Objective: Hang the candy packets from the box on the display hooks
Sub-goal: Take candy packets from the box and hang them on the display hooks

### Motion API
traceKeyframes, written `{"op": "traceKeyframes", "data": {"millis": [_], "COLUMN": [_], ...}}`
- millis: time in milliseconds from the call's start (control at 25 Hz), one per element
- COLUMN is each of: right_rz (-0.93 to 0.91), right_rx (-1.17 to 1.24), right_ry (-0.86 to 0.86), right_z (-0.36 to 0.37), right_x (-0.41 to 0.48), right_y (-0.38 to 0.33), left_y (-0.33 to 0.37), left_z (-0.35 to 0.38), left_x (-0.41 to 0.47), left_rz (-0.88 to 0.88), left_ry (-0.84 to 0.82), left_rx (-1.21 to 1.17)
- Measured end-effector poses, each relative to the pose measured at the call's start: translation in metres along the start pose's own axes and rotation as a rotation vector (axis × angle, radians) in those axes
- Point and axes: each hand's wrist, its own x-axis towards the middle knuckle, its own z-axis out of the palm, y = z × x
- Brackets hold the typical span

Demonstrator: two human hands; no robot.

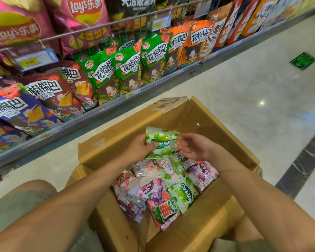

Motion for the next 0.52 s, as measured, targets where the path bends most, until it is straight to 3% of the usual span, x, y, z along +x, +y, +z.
{"op": "traceKeyframes", "data": {"millis": [160,280,520], "right_rz": [-0.074,-0.065,0.083], "right_rx": [-0.705,-1.263,-1.539], "right_ry": [0.455,0.463,0.504], "right_z": [-0.035,-0.046,-0.024], "right_x": [0.035,0.058,0.089], "right_y": [0.032,0.059,0.1], "left_y": [0.002,0.002,0.001], "left_z": [-0.004,-0.006,-0.006], "left_x": [-0.002,-0.003,-0.002], "left_rz": [-0.099,-0.125,-0.125], "left_ry": [0.051,0.065,0.148], "left_rx": [-0.097,-0.166,-0.223]}}
